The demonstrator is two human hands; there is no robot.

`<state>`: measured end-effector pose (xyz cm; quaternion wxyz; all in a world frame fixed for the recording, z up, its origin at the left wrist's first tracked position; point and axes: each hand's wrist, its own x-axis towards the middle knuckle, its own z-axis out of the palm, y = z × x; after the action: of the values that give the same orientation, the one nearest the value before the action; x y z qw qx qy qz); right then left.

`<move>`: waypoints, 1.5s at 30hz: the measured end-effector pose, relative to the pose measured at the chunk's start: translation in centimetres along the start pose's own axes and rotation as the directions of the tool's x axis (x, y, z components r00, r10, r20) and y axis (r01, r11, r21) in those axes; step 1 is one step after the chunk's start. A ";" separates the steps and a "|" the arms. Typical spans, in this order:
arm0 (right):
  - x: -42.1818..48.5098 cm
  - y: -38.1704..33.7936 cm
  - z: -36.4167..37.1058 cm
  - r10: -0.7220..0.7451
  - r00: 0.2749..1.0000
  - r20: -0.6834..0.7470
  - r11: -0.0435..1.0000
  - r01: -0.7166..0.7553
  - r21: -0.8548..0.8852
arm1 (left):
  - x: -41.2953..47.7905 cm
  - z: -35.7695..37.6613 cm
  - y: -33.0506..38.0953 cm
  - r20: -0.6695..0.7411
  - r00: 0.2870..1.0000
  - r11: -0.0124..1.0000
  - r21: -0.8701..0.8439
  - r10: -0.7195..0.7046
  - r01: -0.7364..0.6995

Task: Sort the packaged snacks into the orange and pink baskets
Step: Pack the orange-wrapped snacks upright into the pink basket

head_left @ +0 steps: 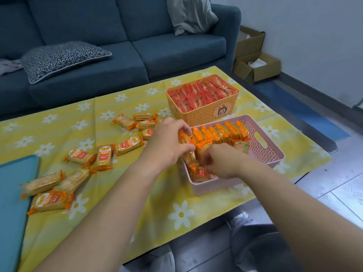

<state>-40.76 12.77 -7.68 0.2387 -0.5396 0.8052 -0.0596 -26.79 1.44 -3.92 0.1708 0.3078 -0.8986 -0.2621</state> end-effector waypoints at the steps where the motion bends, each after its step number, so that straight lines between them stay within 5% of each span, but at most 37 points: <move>1: 0.3 -0.2 0.4 0.018 0.999 0.036 1.000 -0.017 -0.024 | 0.0 0.1 -0.1 0.013 1.000 0.999 0.033 0.009 -0.010; 6: 1.4 -1.0 0.9 0.086 0.991 0.099 0.991 -0.075 -0.111 | -0.1 1.0 -0.2 0.069 0.995 0.988 0.127 0.074 -0.082; 15: 0.1 -0.8 -1.1 0.098 0.995 0.001 0.946 -0.093 -0.311 | -0.1 1.5 -0.8 0.055 0.993 0.983 0.150 0.102 -0.109; 19: -1.3 0.6 -3.0 0.028 1.000 0.009 0.994 -0.029 0.103 | -0.1 1.7 -0.7 0.058 0.994 0.983 0.156 0.088 -0.096; 23: -1.6 -0.3 -2.7 -0.069 0.990 -0.125 0.911 0.114 0.397 | -0.4 2.8 -0.7 0.109 0.991 0.969 0.229 0.073 -0.097; 29: 0.1 -1.4 -0.3 0.003 0.959 -0.283 0.945 0.090 0.316 | -0.5 2.2 -0.8 0.273 0.960 0.957 0.260 0.056 -0.130; 33: 0.3 -1.5 0.1 0.040 0.947 -0.319 0.951 0.063 0.304 | -0.7 2.5 -1.1 0.206 0.976 0.988 0.122 0.067 -0.093; 38: 0.0 -0.5 -1.1 0.076 0.923 -0.377 0.941 0.060 0.334 | 0.0 3.1 -1.4 0.190 0.976 0.973 0.181 0.106 -0.141; 45: 0.0 1.6 -1.6 0.012 0.938 -0.347 0.998 0.013 0.069 | -0.3 3.6 -0.7 0.147 0.987 0.947 0.302 0.070 -0.112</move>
<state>-42.76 13.18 -6.85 0.1119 -0.5121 0.8319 -0.1821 -27.88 2.45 -7.24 0.0715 0.2705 -0.9512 -0.1301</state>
